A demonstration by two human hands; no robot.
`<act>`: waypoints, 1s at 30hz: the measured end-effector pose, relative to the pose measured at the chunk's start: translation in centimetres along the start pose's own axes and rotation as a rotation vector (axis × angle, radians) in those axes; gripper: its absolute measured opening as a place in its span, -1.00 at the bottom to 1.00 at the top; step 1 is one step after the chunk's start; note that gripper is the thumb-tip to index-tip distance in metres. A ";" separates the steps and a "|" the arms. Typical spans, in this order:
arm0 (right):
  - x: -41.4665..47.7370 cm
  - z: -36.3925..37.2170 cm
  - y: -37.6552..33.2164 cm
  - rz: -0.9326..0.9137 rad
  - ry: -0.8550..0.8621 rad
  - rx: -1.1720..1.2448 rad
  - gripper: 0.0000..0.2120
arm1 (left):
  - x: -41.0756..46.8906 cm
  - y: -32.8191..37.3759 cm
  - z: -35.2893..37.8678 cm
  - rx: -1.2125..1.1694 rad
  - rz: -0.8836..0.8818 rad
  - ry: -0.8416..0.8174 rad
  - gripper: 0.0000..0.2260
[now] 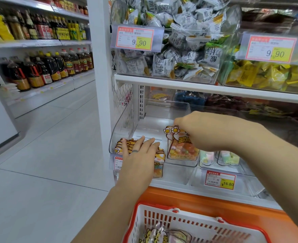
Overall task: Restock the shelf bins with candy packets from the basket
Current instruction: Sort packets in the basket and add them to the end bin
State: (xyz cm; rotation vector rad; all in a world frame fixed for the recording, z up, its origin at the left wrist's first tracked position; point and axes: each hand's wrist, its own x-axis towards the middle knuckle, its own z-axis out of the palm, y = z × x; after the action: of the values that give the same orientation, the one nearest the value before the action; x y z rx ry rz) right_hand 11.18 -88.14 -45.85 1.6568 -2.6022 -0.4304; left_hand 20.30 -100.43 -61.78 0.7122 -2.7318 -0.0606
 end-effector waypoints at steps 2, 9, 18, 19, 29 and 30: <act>0.4 0.1 -0.1 -0.011 0.003 -0.004 -0.60 | 0.0 0.0 0.0 0.002 0.002 -0.004 -0.47; 1.8 1.5 0.0 0.003 -0.093 0.012 -0.66 | 0.1 0.0 0.2 -0.017 0.007 0.012 -0.45; 3.8 5.0 0.1 -0.015 -0.228 0.038 -0.62 | 0.2 -0.3 0.3 -0.090 0.014 0.040 -0.44; 4.1 5.6 0.1 -0.015 -0.251 0.048 -0.61 | 0.3 -0.4 0.2 -0.087 0.013 0.034 -0.43; 5.8 9.1 0.3 -0.051 -0.324 0.036 -0.74 | 1.1 -0.5 -0.8 -0.051 0.008 -0.022 -0.44; 5.8 9.2 0.7 -0.049 -0.295 0.050 -0.74 | 1.1 -0.5 -0.8 -0.050 0.007 -0.020 -0.43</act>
State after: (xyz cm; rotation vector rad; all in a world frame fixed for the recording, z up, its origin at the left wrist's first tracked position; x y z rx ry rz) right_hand 6.50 -91.08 -55.26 1.8006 -2.8003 -0.6643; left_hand 19.90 -101.37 -60.77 0.6920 -2.7418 -0.1341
